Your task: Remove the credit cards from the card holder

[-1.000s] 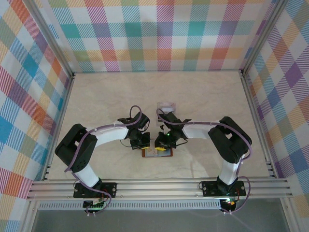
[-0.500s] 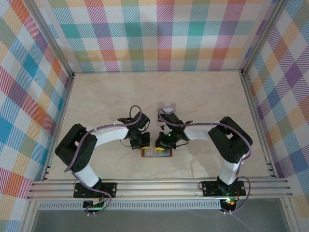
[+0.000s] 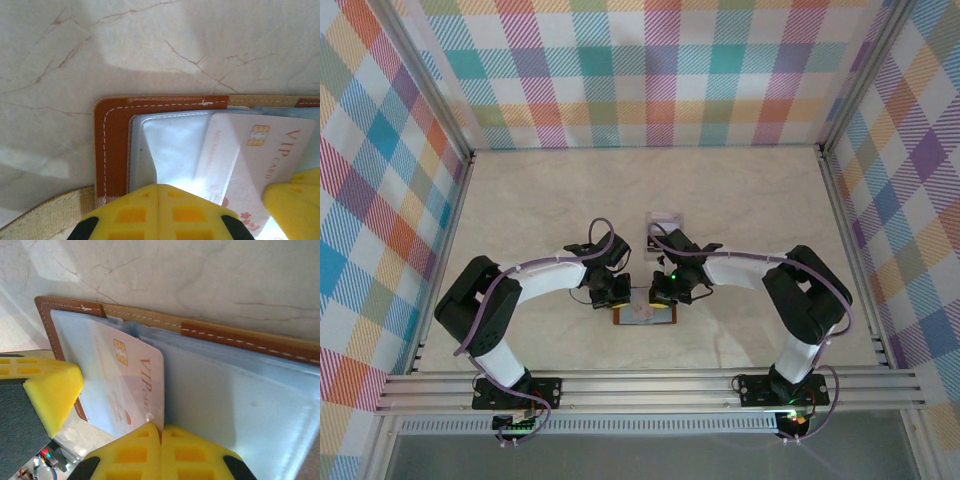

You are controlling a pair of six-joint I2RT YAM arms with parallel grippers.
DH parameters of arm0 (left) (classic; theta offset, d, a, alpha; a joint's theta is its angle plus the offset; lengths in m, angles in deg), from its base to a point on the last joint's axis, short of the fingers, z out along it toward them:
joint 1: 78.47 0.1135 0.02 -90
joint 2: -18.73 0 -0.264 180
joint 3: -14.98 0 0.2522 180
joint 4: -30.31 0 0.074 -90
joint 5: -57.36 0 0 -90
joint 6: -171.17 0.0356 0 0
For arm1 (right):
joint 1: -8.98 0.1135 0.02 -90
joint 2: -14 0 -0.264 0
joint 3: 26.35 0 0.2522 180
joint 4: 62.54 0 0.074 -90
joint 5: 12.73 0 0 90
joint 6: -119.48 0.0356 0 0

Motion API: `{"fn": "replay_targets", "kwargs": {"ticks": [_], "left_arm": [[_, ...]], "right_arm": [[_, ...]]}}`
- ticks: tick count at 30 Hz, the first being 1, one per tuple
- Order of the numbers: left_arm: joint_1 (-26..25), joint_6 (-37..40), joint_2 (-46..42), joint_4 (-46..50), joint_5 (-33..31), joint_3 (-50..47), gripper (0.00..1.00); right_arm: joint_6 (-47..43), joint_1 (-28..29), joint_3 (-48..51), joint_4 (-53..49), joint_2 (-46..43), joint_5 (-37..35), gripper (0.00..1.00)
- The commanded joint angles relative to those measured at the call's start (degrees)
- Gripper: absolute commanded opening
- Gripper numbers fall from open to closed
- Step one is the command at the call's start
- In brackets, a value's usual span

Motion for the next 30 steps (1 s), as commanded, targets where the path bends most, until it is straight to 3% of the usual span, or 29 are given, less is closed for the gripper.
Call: {"fn": "replay_targets", "kwargs": {"ticks": [1,5,12,21,30], "left_arm": [[-0.37,0.79,1.3,3.55,-2.05,0.25,0.04],[-0.37,0.87,1.39,3.62,-1.88,0.38,0.04],[-0.37,0.88,1.25,3.62,-1.88,0.51,0.04],[-0.31,0.81,1.16,3.36,-1.78,0.34,0.04],[-0.36,0.96,0.61,3.68,-1.91,0.51,0.04]], "right_arm": [[-1.9,-0.62,-1.86,-8.82,-1.75,-6.03,0.06],[-2.37,-0.61,-2.8,-9.58,-2.93,-5.4,0.08],[0.56,-0.53,-2.1,-2.77,-2.56,2.42,0.15],[0.84,-0.45,-2.59,-2.02,-1.32,2.05,0.16],[-0.86,-0.45,-3.52,-7.42,-3.07,-2.0,0.08]]}}
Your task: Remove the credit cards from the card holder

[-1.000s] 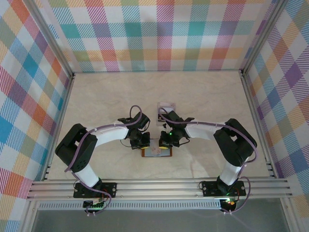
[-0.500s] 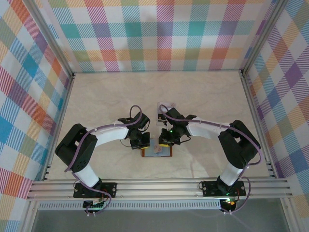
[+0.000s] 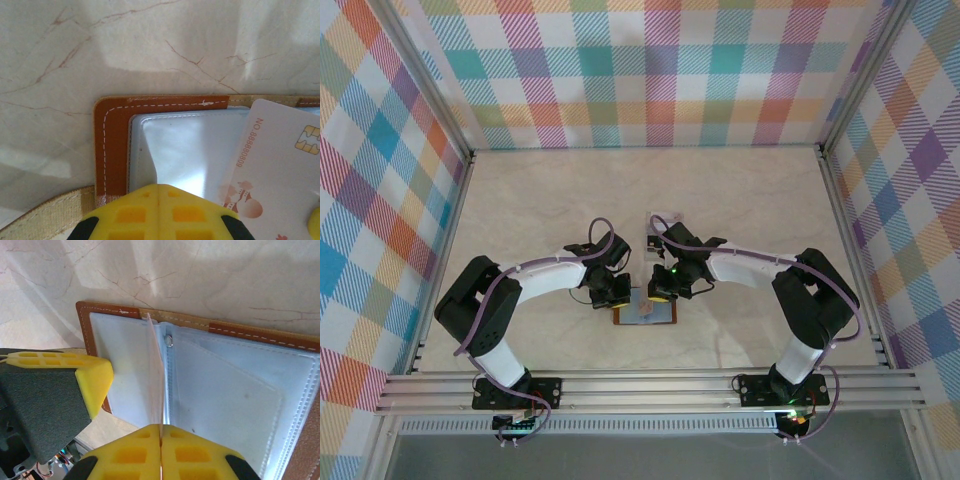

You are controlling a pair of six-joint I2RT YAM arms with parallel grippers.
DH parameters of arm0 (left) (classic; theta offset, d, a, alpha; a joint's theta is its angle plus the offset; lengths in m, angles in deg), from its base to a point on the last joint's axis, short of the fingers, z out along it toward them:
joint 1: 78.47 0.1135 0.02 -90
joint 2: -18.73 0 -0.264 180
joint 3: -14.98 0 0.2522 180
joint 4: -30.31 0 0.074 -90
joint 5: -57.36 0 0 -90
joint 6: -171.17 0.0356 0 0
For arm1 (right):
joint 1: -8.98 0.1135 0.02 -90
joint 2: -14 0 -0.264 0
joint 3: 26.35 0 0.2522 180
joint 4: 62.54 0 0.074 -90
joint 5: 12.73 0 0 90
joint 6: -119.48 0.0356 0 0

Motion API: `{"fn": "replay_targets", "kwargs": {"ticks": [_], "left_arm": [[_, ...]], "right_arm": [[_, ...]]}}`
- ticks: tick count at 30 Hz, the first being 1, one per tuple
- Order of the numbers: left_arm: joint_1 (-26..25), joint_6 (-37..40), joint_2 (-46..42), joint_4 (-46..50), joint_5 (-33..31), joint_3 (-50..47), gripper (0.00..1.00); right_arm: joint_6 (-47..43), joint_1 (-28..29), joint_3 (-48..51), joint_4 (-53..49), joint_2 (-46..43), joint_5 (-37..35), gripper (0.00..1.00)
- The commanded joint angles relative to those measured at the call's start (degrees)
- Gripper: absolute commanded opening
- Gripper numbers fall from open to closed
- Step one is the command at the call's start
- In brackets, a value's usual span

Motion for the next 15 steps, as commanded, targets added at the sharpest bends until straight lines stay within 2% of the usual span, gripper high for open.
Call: {"fn": "replay_targets", "kwargs": {"ticks": [1,6,15], "left_arm": [[-0.34,0.89,0.56,3.69,-2.07,0.58,0.04],[-0.36,1.0,0.27,3.88,-1.91,1.31,0.04],[-0.37,1.77,-0.51,5.69,-2.46,3.75,0.04]], "right_arm": [[-1.9,-0.11,-1.72,-6.68,-1.15,-3.37,0.07],[-5.28,-0.21,-4.42,-14.61,-2.54,-7.92,0.05],[-8.97,-0.2,-8.69,-23.08,-3.18,-12.91,0.04]]}}
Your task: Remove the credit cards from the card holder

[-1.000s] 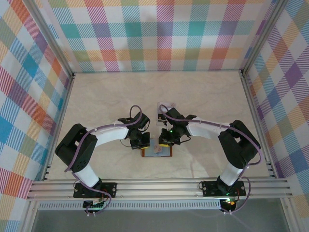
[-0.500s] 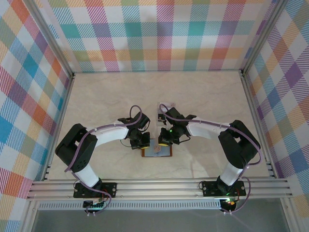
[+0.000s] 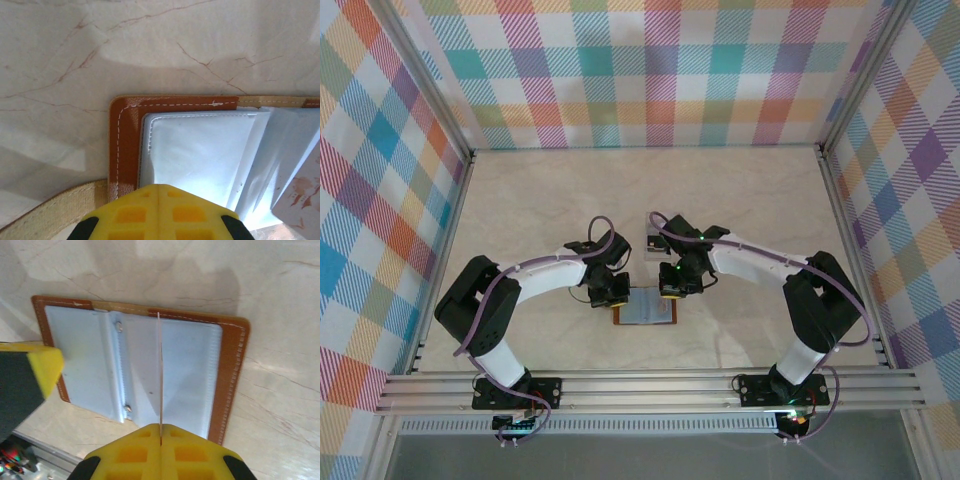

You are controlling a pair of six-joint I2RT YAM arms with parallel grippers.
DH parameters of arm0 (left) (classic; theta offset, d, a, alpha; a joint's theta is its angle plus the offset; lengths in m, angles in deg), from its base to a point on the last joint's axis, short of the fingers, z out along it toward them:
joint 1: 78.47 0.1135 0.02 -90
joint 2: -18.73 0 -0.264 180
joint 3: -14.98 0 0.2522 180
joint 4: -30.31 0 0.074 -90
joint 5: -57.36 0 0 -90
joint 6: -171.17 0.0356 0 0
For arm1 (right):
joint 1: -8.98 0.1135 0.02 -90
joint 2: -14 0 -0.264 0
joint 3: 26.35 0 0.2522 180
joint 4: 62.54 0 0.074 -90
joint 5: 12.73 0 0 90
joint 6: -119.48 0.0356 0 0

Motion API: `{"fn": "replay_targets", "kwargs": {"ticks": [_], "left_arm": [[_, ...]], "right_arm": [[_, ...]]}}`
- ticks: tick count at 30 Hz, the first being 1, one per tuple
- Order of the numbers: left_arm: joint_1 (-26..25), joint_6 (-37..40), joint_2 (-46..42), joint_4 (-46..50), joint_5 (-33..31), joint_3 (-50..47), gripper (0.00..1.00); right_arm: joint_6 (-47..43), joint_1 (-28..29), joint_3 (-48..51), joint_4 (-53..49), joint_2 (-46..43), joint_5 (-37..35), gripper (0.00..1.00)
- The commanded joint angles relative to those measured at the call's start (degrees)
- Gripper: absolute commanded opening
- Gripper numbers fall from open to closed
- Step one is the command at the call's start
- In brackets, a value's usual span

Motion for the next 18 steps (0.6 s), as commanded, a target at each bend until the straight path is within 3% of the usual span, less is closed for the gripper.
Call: {"fn": "replay_targets", "kwargs": {"ticks": [1,11,18], "left_arm": [[-0.35,1.36,-0.67,2.76,-1.1,2.12,0.04],[-0.33,1.31,-4.23,4.73,-3.06,2.89,0.06],[0.1,0.85,-7.62,4.36,-4.86,0.58,0.07]], "right_arm": [[-2.68,-0.21,-2.33,-6.72,-1.43,-3.79,0.03],[-9.11,-0.91,-6.32,-9.94,-4.97,-7.65,0.03],[-30.56,-1.1,-9.82,-10.46,-5.37,-9.37,0.0]]}}
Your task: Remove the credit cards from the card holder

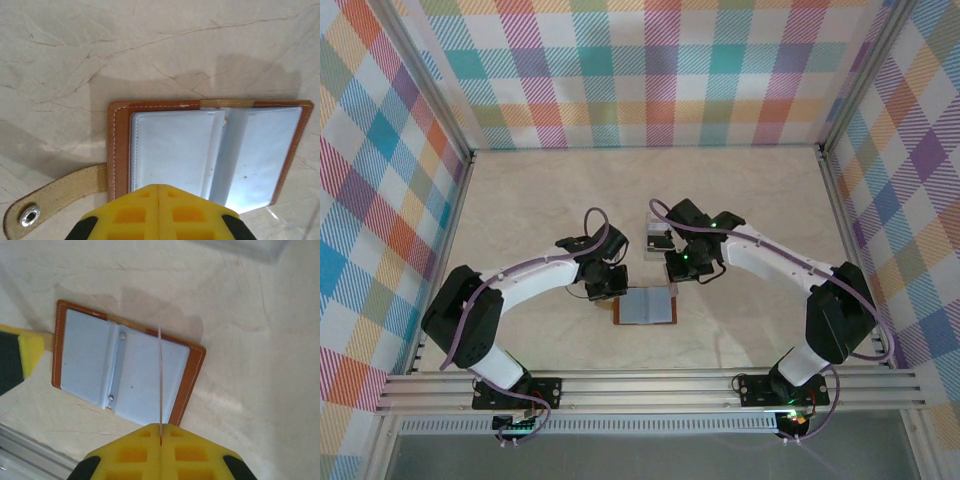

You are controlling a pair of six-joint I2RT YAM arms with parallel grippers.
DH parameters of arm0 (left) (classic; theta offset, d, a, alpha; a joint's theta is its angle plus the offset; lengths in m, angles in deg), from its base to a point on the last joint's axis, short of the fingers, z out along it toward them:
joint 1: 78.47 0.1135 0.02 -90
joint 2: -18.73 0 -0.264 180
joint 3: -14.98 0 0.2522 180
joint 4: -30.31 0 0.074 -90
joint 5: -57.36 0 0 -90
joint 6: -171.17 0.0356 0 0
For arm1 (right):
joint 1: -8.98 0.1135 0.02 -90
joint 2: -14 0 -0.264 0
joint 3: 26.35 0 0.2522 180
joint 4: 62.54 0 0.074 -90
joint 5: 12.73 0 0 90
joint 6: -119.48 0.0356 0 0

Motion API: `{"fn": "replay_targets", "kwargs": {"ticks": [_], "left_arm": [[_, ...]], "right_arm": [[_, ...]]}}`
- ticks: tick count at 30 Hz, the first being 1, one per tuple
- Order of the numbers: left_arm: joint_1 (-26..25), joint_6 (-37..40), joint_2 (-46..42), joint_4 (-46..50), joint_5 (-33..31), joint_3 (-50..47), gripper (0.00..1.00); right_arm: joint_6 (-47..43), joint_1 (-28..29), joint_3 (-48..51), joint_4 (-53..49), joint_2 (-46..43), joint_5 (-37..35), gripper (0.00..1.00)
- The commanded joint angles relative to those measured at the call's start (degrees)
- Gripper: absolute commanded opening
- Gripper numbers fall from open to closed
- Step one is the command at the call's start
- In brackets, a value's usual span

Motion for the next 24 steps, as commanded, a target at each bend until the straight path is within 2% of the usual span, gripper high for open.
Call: {"fn": "replay_targets", "kwargs": {"ticks": [1,4,6,12,15,24], "left_arm": [[0.15,-0.15,-2.63,1.15,-1.88,-1.55,0.07],[0.51,-0.32,-4.02,0.1,-2.24,-3.05,0.07],[0.73,0.35,-4.58,-0.33,-1.86,-3.69,0.07],[1.72,0.67,-7.87,-1.16,-2.16,-6.66,0.07],[2.56,0.44,-9.39,-1.59,-2.02,-8.33,0.1],[3.32,-0.76,-14.23,-1.08,-2.79,-11.16,0.14]], "right_arm": [[-16.13,-0.28,-2.79,-2.25,-0.05,-2.7,0.0],[-29.69,-0.41,-3.46,-2.27,1.91,-1.32,0.0],[-36.79,-0.65,-4.98,-2.88,3.58,-4.39,0.0],[-58.2,-1.25,-12.02,-8.21,7.9,-6.66,0.0],[-64.76,-1.74,-15.66,-9.93,10.01,-9.0,0.0],[-75.01,-5.03,-29.73,-13.56,16.99,-10.32,0.0]]}}
